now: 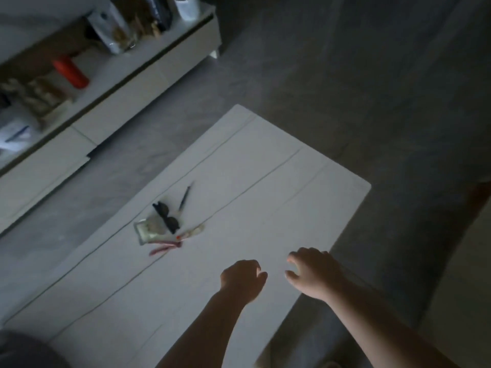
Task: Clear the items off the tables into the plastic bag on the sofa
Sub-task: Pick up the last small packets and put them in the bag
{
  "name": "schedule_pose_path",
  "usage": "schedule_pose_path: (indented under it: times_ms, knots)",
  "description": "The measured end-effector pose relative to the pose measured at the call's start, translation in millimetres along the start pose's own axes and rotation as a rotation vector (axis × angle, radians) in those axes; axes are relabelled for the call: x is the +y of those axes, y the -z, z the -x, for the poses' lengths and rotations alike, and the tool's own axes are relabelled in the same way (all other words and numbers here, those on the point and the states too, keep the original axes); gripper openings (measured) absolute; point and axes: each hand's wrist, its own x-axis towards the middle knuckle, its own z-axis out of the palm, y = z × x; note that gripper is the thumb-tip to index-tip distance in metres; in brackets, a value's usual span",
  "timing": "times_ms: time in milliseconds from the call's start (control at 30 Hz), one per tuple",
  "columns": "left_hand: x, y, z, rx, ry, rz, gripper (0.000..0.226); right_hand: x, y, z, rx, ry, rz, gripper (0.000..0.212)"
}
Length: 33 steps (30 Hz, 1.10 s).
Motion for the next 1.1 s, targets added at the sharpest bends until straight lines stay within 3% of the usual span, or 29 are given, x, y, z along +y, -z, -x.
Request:
schedule_pose_path:
  times_ms: [267,600,833,1100]
  knots:
    - [-100,15,-19,0.042,0.203,0.163,0.035,-92,-6,-82,-0.077,0.184,0.081,0.039]
    - [-197,17,-73,0.179,0.353,0.29,0.038,-154,-25,-200,-0.106,0.37,0.225,0.039]
    - [-257,-7,-122,0.334,0.415,0.374,0.029,-189,-81,-273,-0.062,0.41,0.156,0.036]
    - [-303,-42,-158,0.482,0.357,0.301,0.047,-219,-150,-319,0.134,0.443,0.149,0.033]
